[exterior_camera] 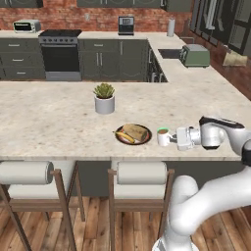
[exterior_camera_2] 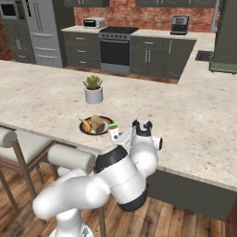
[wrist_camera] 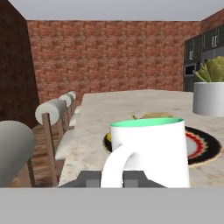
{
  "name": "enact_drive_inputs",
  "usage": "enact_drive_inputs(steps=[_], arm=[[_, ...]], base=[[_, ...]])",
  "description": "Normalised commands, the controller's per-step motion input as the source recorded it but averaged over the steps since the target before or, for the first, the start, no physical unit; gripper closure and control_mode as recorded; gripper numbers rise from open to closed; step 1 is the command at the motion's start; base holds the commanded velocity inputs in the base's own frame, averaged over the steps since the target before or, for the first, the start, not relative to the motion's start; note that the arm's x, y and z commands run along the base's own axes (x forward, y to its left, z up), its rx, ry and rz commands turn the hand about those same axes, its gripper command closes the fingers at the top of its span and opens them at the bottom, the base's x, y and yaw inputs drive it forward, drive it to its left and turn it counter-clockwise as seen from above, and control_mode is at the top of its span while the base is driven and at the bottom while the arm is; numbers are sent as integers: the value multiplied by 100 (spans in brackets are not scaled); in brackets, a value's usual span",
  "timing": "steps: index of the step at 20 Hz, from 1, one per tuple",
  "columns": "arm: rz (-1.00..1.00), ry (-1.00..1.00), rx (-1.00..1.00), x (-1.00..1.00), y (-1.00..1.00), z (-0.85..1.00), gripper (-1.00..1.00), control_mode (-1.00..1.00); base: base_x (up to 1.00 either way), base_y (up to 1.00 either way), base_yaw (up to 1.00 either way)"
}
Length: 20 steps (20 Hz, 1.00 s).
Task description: Pick up the brewed coffee from the coffee machine and place it next to the breakfast plate on the dining counter.
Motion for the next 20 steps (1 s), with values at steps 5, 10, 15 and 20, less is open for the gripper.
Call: enact_drive_inputs(steps=[5, 10, 15, 20], arm=[[1, -1, 0, 38, -6, -24, 100, -100], [1, 0, -1, 47, -1, -26, 100, -100], [0, 0, -5, 29, 0, -30, 100, -100], [0, 0, -7, 0, 0, -16, -100, -100]], base=[[0, 0, 0], [0, 0, 0], [0, 0, 0], [0, 0, 0]])
